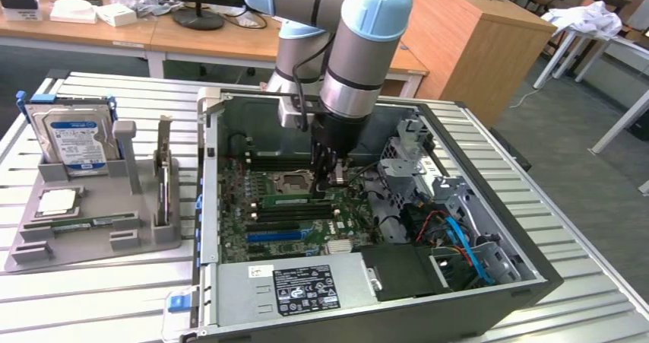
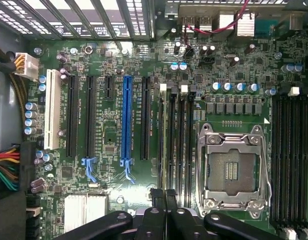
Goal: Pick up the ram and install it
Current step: 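Insert the ram into the slot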
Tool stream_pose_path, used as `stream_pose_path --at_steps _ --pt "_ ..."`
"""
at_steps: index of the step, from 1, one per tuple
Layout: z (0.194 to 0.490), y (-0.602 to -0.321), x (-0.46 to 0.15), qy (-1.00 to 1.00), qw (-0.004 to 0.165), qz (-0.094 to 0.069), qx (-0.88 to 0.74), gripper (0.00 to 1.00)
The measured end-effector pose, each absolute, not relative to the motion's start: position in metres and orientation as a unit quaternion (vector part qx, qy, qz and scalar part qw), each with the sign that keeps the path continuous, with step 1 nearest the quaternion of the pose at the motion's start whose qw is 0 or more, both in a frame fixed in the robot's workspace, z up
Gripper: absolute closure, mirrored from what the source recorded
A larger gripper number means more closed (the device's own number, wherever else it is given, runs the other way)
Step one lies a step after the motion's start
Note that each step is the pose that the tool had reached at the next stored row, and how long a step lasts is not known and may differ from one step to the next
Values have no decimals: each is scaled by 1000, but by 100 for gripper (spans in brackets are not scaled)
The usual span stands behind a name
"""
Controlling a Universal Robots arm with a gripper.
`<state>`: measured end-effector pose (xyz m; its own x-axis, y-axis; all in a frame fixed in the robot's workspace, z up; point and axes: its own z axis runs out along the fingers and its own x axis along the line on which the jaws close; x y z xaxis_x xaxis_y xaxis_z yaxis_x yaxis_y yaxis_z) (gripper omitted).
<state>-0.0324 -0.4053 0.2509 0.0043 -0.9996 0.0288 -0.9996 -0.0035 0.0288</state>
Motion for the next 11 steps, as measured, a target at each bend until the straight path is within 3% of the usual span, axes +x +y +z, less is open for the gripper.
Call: stream_pose_path --at_steps 11 --pt "246 -406 -33 -706 17 3 708 88"
